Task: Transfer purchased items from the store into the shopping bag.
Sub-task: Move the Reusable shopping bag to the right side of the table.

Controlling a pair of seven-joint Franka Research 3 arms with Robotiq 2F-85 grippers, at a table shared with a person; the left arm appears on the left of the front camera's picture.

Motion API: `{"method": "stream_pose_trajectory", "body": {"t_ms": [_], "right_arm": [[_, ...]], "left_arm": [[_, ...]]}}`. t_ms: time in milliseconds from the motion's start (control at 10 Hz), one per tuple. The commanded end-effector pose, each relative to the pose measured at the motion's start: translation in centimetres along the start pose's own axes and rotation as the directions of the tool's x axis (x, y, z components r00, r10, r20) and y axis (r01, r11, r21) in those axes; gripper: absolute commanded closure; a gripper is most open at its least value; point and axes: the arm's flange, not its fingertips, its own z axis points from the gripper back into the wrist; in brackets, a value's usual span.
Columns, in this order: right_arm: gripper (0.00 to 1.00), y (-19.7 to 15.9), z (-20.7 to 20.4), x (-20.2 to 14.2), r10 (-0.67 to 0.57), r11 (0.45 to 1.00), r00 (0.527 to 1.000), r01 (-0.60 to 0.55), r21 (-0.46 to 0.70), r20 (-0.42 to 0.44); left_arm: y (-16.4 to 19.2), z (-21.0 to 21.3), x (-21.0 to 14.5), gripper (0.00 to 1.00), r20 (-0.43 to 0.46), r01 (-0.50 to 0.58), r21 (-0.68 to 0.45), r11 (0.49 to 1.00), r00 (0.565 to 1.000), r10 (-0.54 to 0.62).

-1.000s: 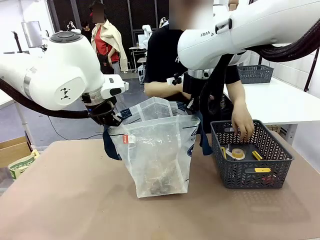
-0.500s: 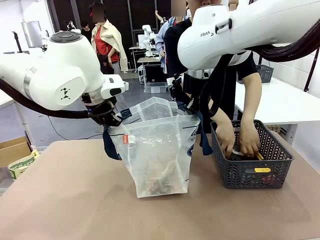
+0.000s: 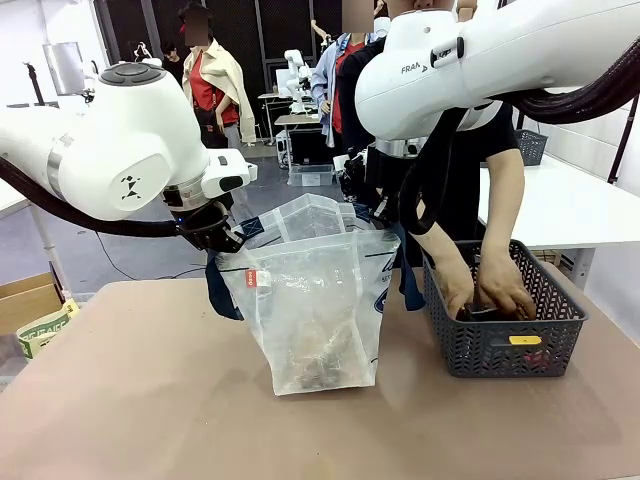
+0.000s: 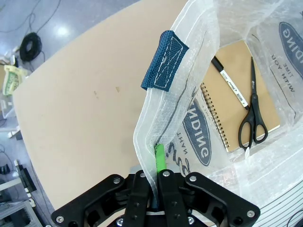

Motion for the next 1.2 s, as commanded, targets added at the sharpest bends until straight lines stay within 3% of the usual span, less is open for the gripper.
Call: {"method": "stream_pose_trajectory", "body": {"t_ms": [0,1100], "right_arm": [[1.00,-0.39,0.10,-0.28,-0.007,1.000,1.000,0.007,-0.005,0.003],[1.00,-0.39,0.10,-0.28,-0.007,1.000,1.000,0.007,-0.005,0.003]], "left_arm": [[0.62,0.12,-0.37,1.00,-0.003,0.010,0.026,1.000,1.000,-0.010],[0.62,0.12,-0.37,1.00,-0.003,0.010,0.026,1.000,1.000,-0.010]]}}
